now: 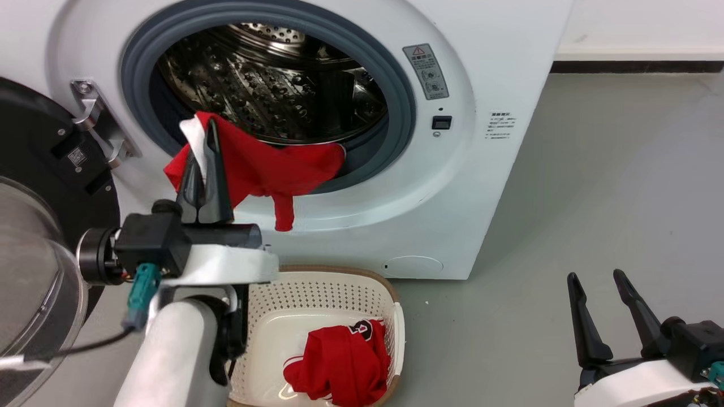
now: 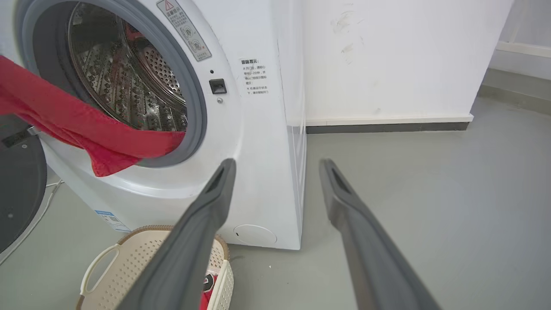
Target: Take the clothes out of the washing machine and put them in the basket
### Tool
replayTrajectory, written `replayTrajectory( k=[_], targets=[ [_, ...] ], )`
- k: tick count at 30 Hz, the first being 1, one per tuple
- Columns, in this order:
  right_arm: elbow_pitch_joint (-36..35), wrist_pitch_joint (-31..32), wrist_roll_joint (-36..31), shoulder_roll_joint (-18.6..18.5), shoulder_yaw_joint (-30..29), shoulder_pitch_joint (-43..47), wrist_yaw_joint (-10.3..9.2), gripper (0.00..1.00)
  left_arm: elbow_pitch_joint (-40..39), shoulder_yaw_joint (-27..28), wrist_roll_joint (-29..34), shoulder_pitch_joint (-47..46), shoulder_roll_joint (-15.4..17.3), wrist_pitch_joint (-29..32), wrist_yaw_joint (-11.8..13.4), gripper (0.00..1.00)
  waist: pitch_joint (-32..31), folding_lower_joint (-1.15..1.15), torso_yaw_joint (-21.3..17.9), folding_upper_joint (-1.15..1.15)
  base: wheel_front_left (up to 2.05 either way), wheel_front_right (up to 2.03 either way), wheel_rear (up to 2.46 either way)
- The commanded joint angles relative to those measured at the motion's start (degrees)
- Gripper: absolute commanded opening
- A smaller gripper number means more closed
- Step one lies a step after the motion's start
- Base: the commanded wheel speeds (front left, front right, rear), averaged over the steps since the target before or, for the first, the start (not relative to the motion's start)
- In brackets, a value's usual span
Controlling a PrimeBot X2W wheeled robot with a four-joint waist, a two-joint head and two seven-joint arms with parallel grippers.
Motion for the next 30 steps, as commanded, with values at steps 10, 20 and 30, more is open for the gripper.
replayTrajectory(
  k=[10, 20, 30],
  targets=[
    [-1.05, -0.02, 0.04, 0.19, 0.7, -1.67, -0.04, 1.0, -10.0, -1.74, 0.48, 9.96, -1.02, 4.71, 4.51, 0.0, 3.87, 0.01, 0.87, 0.0, 0.0, 0.0, 0.0],
    [-1.71, -0.01, 0.9, -1.16, 0.81, -3.66, -0.04, 1.0, 7.94, -1.17, -4.96, 12.39, -4.92, 0.27, 3.51, 0.0, 9.61, 0.01, -0.1, 0.0, 0.0, 0.0, 0.0],
    [-2.57, -0.9, 4.02, -5.01, 2.34, -7.65, -0.04, 1.0, 23.24, 0.68, -6.56, 4.31, -7.54, -1.99, 1.5, 0.0, 20.11, 0.01, -2.04, 0.0, 0.0, 0.0, 0.0]
  ],
)
